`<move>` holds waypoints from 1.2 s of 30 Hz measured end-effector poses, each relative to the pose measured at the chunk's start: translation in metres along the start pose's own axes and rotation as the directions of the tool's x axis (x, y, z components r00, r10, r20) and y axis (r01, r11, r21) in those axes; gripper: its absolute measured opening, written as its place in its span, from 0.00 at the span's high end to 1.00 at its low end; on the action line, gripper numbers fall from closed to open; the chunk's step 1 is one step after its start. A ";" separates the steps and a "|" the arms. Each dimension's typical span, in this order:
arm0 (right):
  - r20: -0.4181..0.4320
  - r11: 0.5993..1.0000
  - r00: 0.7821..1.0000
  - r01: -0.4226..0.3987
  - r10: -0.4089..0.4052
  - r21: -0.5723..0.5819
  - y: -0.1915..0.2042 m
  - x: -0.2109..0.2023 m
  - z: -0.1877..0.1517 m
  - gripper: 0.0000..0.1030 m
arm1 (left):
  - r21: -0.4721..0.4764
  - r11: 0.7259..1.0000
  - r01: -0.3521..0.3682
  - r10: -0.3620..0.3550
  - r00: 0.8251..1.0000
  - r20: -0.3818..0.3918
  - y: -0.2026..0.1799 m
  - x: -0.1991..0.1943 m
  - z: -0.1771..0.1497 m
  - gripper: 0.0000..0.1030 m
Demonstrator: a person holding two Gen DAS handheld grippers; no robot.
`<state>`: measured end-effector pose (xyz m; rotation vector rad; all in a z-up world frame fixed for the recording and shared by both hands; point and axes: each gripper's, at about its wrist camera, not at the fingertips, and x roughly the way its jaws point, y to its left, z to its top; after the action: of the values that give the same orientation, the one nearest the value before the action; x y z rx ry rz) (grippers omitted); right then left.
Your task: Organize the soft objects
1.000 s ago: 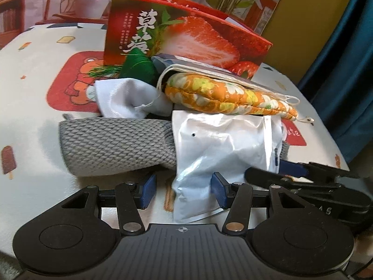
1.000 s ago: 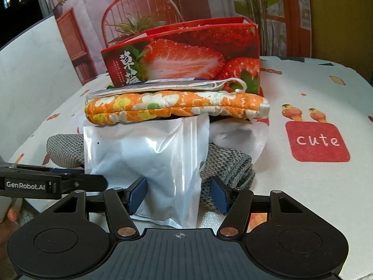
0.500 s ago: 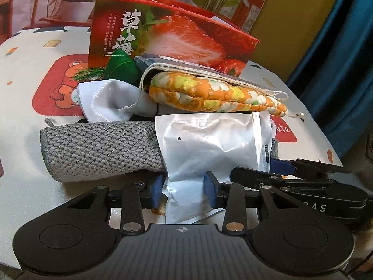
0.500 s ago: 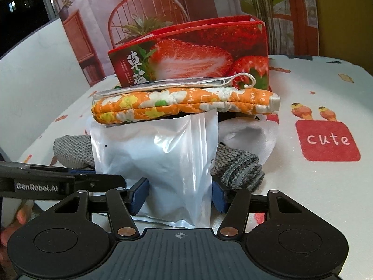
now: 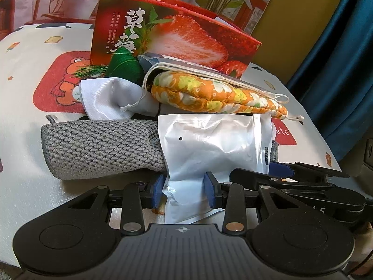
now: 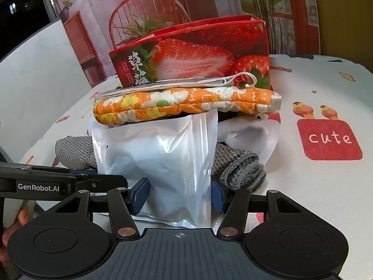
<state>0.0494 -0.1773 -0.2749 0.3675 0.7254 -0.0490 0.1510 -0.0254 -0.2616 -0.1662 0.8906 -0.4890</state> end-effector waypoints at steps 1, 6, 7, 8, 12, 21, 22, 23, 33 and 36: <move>0.000 1.000 1.000 0.000 0.000 -0.001 0.000 0.000 0.000 0.49 | 0.000 1.000 -0.001 0.001 1.000 0.000 0.000 0.000 0.000 0.62; 0.008 1.000 1.000 0.002 -0.002 -0.004 0.001 0.002 -0.001 0.48 | -0.022 1.000 -0.003 0.003 1.000 0.001 0.003 0.000 0.000 0.62; 0.007 1.000 1.000 0.002 -0.002 -0.003 0.001 0.002 -0.001 0.47 | -0.018 1.000 -0.005 0.005 1.000 0.003 0.002 -0.001 0.000 0.63; 0.005 1.000 1.000 0.002 -0.002 -0.001 0.001 0.002 -0.001 0.47 | -0.006 1.000 -0.010 0.010 1.000 0.006 0.000 -0.002 0.000 0.63; 0.004 1.000 1.000 -0.022 0.022 0.015 0.001 -0.001 0.000 0.50 | 0.012 1.000 -0.015 0.015 1.000 0.012 -0.003 -0.005 -0.001 0.63; 0.002 1.000 1.000 -0.013 0.013 0.003 0.003 -0.002 0.000 0.51 | 0.013 1.000 -0.009 0.009 1.000 0.016 -0.003 -0.009 -0.001 0.66; 0.003 1.000 1.000 -0.016 0.016 0.003 0.004 -0.003 0.001 0.51 | 0.016 1.000 -0.009 0.009 1.000 0.019 -0.003 -0.010 -0.001 0.66; 0.004 1.000 1.000 -0.018 0.018 0.002 0.004 -0.004 0.001 0.51 | 0.017 1.000 -0.007 0.007 1.000 0.023 -0.003 -0.010 -0.001 0.66; 0.005 1.000 1.000 -0.005 0.005 -0.011 0.004 -0.005 0.000 0.57 | -0.003 1.000 0.001 -0.001 1.000 0.000 0.002 -0.007 -0.006 0.68; 0.004 1.000 1.000 -0.003 0.003 -0.010 0.003 -0.005 -0.001 0.57 | -0.017 1.000 0.008 -0.009 1.000 -0.002 0.005 -0.006 -0.008 0.68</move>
<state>0.0455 -0.1743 -0.2714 0.3590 0.7212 -0.0433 0.1433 -0.0180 -0.2634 -0.1848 0.8966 -0.4897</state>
